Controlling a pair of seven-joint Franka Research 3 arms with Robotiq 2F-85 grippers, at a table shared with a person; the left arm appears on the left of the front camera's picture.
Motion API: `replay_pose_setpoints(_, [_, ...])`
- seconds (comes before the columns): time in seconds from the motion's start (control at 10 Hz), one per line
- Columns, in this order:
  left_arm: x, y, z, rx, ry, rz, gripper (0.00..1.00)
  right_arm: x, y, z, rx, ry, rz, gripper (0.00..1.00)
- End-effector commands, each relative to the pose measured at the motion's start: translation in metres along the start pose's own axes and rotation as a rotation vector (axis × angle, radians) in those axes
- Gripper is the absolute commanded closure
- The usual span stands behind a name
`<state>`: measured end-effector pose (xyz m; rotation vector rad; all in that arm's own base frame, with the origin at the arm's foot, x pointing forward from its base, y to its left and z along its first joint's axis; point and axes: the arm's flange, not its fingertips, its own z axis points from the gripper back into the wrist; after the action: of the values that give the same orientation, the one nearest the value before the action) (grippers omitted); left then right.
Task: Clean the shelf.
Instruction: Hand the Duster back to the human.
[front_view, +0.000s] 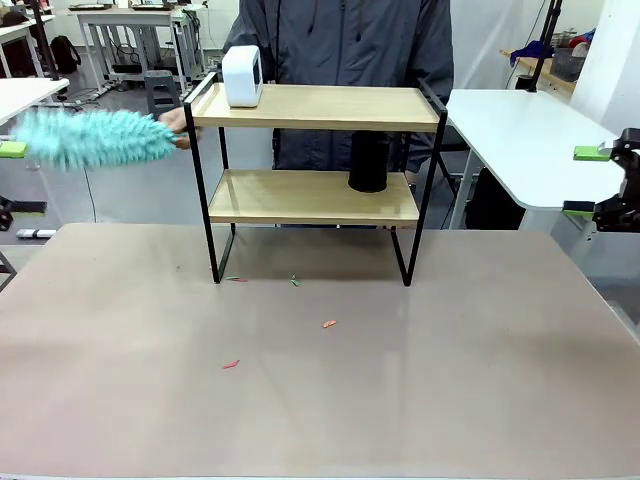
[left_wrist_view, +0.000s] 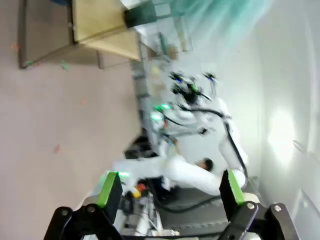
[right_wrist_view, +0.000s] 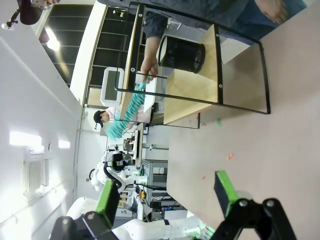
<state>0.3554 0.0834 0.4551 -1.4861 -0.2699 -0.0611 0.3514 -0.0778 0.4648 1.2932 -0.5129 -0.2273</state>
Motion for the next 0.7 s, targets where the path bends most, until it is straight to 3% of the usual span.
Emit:
replay_pose_setpoints(0.0, [0.0, 0.035, -0.029, -0.184, 0.115, 0.028, 0.0, 0.0, 0.0, 0.002, 0.003, 0.003, 0.011, 0.0])
replay_pose_setpoints(0.2, [0.004, 0.045, -0.07, -0.296, 0.225, 0.056, 0.0, 0.0, 0.0, 0.002, 0.003, 0.003, 0.011, 0.0])
replay_pose_setpoints(0.3, [-0.01, 0.035, -0.042, -0.181, 0.118, 0.024, 0.0, 0.0, 0.0, 0.002, 0.003, 0.003, 0.011, 0.0])
replay_pose_setpoints(0.6, [-0.01, 0.035, -0.042, -0.181, 0.118, 0.024, 0.0, 0.0, 0.0, 0.002, 0.003, 0.003, 0.011, 0.0])
